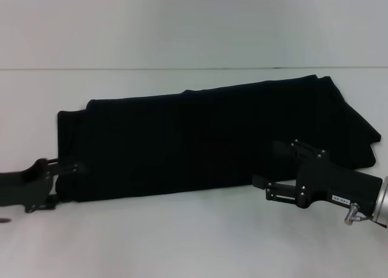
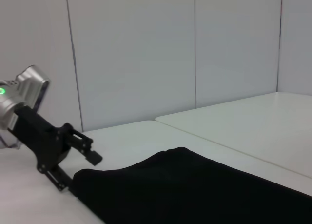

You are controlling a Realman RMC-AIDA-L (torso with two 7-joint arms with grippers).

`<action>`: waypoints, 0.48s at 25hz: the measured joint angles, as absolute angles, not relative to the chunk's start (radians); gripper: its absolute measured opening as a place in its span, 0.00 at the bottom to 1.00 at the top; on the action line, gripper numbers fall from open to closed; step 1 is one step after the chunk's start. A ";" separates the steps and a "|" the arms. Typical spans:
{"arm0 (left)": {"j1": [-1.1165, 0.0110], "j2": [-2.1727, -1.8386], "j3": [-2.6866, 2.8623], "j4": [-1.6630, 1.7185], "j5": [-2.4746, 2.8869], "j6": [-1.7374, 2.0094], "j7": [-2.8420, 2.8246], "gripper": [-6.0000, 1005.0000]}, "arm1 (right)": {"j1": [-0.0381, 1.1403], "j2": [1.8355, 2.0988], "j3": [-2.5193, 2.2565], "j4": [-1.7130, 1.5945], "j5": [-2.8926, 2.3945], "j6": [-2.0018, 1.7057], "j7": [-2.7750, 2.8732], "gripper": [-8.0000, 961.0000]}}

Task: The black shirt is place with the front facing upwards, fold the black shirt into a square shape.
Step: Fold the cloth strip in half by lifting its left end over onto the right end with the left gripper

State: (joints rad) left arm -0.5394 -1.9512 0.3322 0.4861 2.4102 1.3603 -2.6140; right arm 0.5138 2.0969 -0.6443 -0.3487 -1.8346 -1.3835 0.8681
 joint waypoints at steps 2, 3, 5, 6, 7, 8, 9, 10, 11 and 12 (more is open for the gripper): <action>-0.556 -1.954 0.352 0.483 2.410 1.343 -2.614 0.83 | 0.514 2.097 -0.644 -0.348 -1.835 -1.384 0.868 0.98; -0.564 -1.955 0.359 0.480 2.410 1.336 -2.614 0.83 | 0.514 2.097 -0.644 -0.347 -1.835 -1.385 0.868 0.98; -0.576 -1.956 0.367 0.474 2.410 1.326 -2.614 0.83 | 0.514 2.097 -0.644 -0.347 -1.835 -1.387 0.868 0.98; -0.581 -1.956 0.368 0.472 2.410 1.321 -2.614 0.83 | 0.514 2.097 -0.644 -0.347 -1.835 -1.387 0.868 0.98; -0.584 -1.956 0.368 0.472 2.410 1.320 -2.613 0.83 | 0.514 2.097 -0.644 -0.347 -1.835 -1.387 0.868 0.98; -0.591 -1.956 0.368 0.472 2.409 1.318 -2.612 0.83 | 0.515 2.097 -0.644 -0.347 -1.835 -1.387 0.868 0.98; -0.591 -1.956 0.368 0.472 2.409 1.318 -2.612 0.83 | 0.515 2.097 -0.644 -0.347 -1.835 -1.387 0.868 0.98; -0.592 -1.956 0.368 0.472 2.409 1.318 -2.612 0.83 | 0.515 2.097 -0.644 -0.347 -1.835 -1.387 0.868 0.98; -0.594 -1.956 0.368 0.473 2.409 1.318 -2.612 0.83 | 0.515 2.097 -0.643 -0.347 -1.835 -1.387 0.868 0.98; -0.595 -1.956 0.370 0.475 2.409 1.319 -2.609 0.83 | 0.515 2.097 -0.642 -0.347 -1.835 -1.387 0.868 0.98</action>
